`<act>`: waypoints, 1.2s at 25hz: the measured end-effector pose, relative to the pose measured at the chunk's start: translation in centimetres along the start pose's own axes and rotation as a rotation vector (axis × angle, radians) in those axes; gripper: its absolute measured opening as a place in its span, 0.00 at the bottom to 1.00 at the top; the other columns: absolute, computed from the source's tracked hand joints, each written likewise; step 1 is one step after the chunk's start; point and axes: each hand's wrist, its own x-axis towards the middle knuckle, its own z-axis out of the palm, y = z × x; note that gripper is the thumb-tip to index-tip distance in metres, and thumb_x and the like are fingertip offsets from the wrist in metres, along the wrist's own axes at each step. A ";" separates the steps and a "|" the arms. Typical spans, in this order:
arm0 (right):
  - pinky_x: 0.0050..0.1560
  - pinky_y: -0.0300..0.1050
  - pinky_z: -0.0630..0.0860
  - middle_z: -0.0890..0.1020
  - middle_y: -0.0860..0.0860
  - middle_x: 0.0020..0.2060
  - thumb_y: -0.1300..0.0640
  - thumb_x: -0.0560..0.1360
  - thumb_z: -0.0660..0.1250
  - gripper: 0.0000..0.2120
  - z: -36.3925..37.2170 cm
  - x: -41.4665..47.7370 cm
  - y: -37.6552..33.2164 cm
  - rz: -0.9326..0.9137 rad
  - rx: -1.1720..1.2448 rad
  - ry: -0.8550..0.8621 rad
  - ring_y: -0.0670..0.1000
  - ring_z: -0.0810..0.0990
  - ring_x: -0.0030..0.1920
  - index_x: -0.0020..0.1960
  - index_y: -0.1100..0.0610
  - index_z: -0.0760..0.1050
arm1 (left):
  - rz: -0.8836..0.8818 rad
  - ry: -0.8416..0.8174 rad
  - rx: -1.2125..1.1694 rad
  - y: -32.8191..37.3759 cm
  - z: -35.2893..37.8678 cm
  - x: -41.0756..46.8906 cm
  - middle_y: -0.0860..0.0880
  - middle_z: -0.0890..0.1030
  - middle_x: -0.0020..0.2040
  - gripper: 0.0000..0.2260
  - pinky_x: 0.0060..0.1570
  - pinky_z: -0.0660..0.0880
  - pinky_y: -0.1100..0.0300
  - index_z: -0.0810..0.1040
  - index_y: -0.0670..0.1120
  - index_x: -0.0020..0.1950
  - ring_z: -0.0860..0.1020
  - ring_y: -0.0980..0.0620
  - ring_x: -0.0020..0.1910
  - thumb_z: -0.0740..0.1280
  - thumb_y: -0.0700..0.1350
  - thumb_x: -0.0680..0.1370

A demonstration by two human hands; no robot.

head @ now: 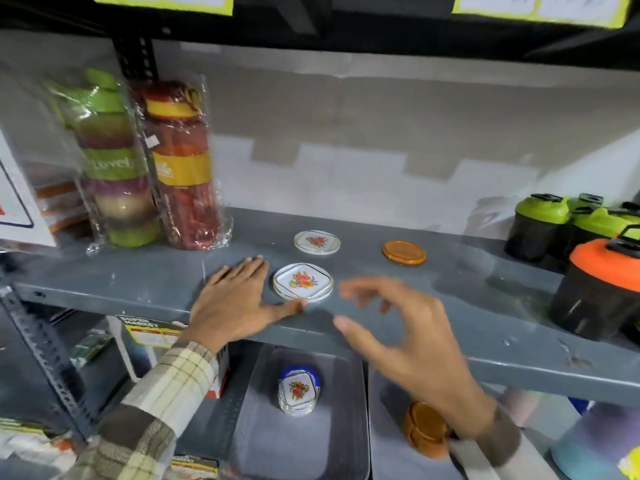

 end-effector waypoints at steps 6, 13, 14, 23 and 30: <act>0.61 0.30 0.67 0.75 0.48 0.71 0.48 0.70 0.80 0.44 3.5 9.3 5.6 0.185 -0.080 -0.495 0.41 0.72 0.63 0.78 0.47 0.58 | -0.013 -0.013 -0.004 0.2 -0.3 -0.2 0.52 0.52 0.82 0.57 0.78 0.48 0.51 0.54 0.48 0.80 0.51 0.55 0.79 0.46 0.84 0.61; 0.72 0.47 0.71 0.80 0.48 0.67 0.44 0.68 0.81 0.45 5.6 9.8 7.8 0.280 -0.012 -0.524 0.48 0.78 0.67 0.76 0.44 0.59 | -0.016 -0.047 -0.003 0.2 -0.5 -0.2 0.52 0.48 0.82 0.56 0.78 0.44 0.50 0.50 0.49 0.81 0.47 0.55 0.80 0.45 0.83 0.62; 0.71 0.46 0.72 0.80 0.48 0.66 0.44 0.67 0.81 0.45 5.5 9.8 7.8 0.267 -0.001 -0.530 0.48 0.79 0.66 0.76 0.44 0.60 | -0.018 -0.049 -0.004 0.1 -0.5 -0.2 0.53 0.48 0.82 0.57 0.78 0.44 0.50 0.50 0.49 0.81 0.47 0.56 0.80 0.45 0.84 0.61; 0.56 0.52 0.80 0.83 0.42 0.59 0.34 0.55 0.81 0.47 2.8 8.9 5.4 0.138 -0.189 -0.235 0.51 0.82 0.59 0.64 0.40 0.58 | -0.020 -0.043 -0.007 0.1 -0.4 -0.2 0.53 0.49 0.82 0.56 0.78 0.45 0.51 0.51 0.48 0.81 0.47 0.56 0.80 0.45 0.83 0.62; 0.61 0.55 0.79 0.61 0.24 0.67 0.42 0.58 0.85 0.49 -3.9 7.0 -2.3 -0.230 -0.195 0.191 0.43 0.75 0.67 0.71 0.57 0.68 | -0.015 -0.028 0.017 -0.2 0.0 0.3 0.53 0.50 0.82 0.41 0.77 0.44 0.53 0.51 0.48 0.81 0.47 0.56 0.79 0.46 0.72 0.75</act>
